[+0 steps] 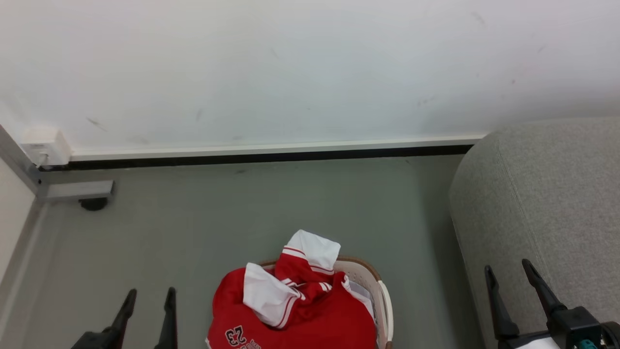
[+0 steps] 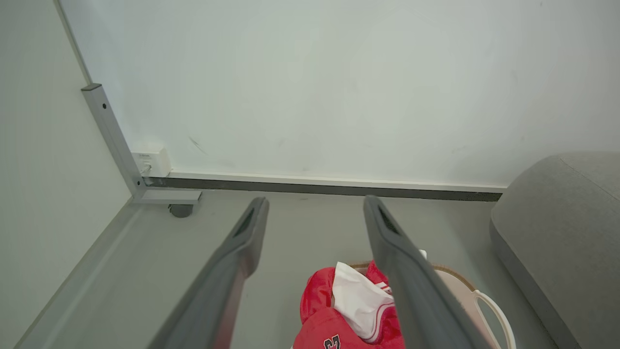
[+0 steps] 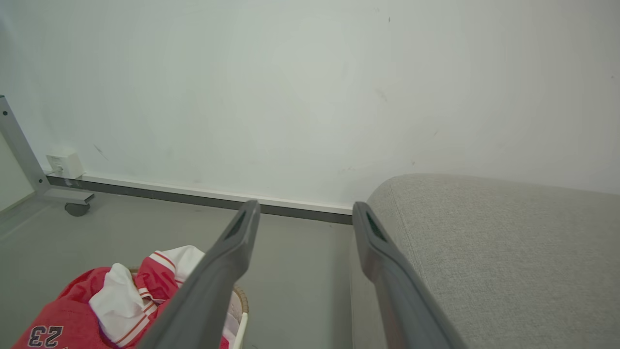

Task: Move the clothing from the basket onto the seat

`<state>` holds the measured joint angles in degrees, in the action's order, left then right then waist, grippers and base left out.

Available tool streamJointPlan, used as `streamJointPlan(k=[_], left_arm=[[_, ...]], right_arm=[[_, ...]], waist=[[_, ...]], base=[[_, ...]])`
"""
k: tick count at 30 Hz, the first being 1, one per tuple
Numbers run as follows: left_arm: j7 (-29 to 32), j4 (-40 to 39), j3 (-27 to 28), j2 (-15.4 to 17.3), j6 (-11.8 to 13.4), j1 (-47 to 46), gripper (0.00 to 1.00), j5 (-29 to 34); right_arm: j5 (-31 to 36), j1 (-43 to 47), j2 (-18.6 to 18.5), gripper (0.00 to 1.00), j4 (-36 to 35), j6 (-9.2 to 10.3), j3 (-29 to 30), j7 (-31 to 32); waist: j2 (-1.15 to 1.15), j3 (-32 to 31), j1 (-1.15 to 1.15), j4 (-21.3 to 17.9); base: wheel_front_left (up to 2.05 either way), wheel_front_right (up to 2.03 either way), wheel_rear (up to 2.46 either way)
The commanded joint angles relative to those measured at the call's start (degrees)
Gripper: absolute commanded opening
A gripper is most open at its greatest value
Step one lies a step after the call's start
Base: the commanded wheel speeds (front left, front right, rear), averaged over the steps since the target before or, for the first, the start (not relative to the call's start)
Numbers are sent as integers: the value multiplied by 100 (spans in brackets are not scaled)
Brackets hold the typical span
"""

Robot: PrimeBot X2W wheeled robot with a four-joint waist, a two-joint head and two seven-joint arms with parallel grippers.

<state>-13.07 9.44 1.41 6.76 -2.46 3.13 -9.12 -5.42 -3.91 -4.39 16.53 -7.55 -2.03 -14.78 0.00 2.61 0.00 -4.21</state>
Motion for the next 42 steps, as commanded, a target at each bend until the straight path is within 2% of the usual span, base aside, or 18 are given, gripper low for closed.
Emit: streamJointPlan(k=[1,7,11,16,19,22,31,34,42], left_arm=[[-51,1,0,75,-18,-115,100,152],[-115,434,-400,308,-292,-561,100,542],[-153,1151,-955,526,-441,-969,100,808],[-179,2159,-1743,738,-498,-1544,100,1030],[-125,2664,-2265,854,-496,-1935,100,887],[-81,3002,-2484,970,-498,-2309,100,667],[119,3528,-3107,1385,-500,-3642,100,492],[204,3610,-3272,1555,-500,-4173,100,617],[352,3872,-3741,1705,-500,-5122,100,771]], right_arm=[[141,-124,8,100,-52,10,-13,-33],[248,-329,66,100,-203,11,-62,-36],[318,-478,109,100,-326,11,-114,-36],[450,-684,155,100,-491,12,-207,-37],[480,-802,170,100,-595,13,-253,-30],[356,-933,164,100,-724,12,-323,-26],[100,-1270,165,100,-1238,12,-516,-26],[47,-1361,165,100,-1408,12,-520,-27],[-31,-1532,164,100,-1666,12,-493,-26]], waist=[[0,174,0,-147],[0,754,0,-511],[0,1179,0,-787],[0,1791,0,-1099],[0,2127,0,-1267],[0,2466,0,-1387],[0,3587,0,-1522],[0,3962,0,-1524],[0,4590,0,-1578]], base=[[0,0,0],[0,0,0],[0,0,0],[0,0,0],[0,0,0],[0,0,0],[0,0,0],[0,0,0],[0,0,0]])
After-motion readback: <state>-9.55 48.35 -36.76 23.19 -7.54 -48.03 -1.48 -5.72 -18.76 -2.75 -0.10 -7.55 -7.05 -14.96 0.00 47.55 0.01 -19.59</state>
